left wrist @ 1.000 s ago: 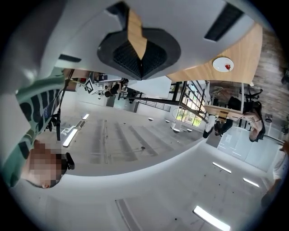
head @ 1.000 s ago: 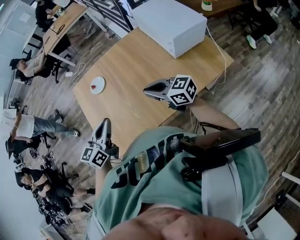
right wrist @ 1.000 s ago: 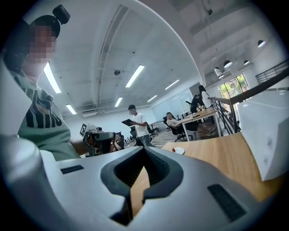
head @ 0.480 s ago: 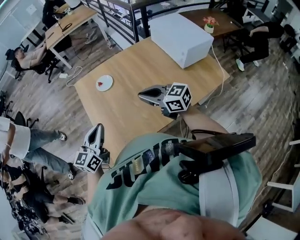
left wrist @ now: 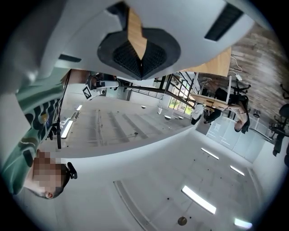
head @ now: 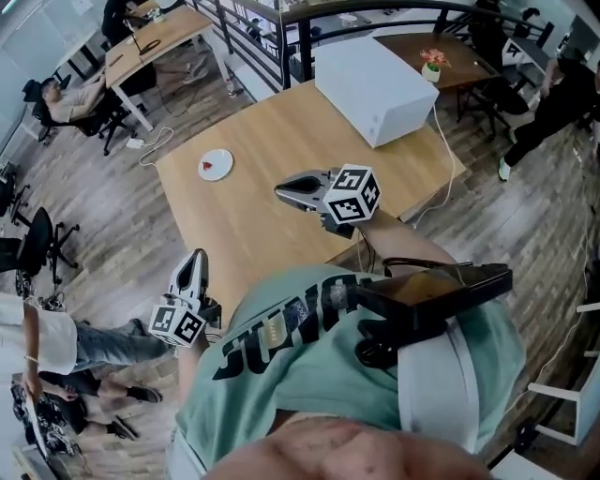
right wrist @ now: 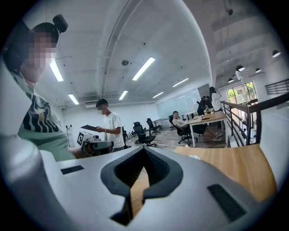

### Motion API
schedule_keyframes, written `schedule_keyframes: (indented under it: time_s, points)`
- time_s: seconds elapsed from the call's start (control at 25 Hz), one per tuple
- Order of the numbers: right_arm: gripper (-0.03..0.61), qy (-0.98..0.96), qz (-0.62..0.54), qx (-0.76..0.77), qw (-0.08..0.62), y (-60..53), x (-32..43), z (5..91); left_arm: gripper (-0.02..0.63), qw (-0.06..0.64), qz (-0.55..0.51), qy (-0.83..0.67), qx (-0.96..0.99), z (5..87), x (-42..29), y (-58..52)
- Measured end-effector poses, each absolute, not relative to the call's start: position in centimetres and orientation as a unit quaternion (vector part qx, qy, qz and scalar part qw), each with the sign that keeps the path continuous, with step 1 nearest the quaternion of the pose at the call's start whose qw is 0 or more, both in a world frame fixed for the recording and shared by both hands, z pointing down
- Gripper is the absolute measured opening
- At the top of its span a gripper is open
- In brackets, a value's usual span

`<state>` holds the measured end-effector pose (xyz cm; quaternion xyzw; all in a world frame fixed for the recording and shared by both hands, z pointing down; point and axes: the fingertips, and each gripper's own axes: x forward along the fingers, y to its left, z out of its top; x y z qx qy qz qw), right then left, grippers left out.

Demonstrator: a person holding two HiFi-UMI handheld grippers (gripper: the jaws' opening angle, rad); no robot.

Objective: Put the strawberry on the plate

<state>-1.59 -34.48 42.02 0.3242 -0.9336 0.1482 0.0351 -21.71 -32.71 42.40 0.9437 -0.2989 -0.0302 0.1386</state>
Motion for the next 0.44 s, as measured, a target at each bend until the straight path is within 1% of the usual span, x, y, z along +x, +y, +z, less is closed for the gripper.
schedule_keyframes:
  time_s: [0.44]
  points:
    - [0.005, -0.934, 0.149, 0.324, 0.026, -34.7, 2.7, 42.1, 0.005, 0.139, -0.025, -0.291, 0.946, 42.1, -17.0, -32.3]
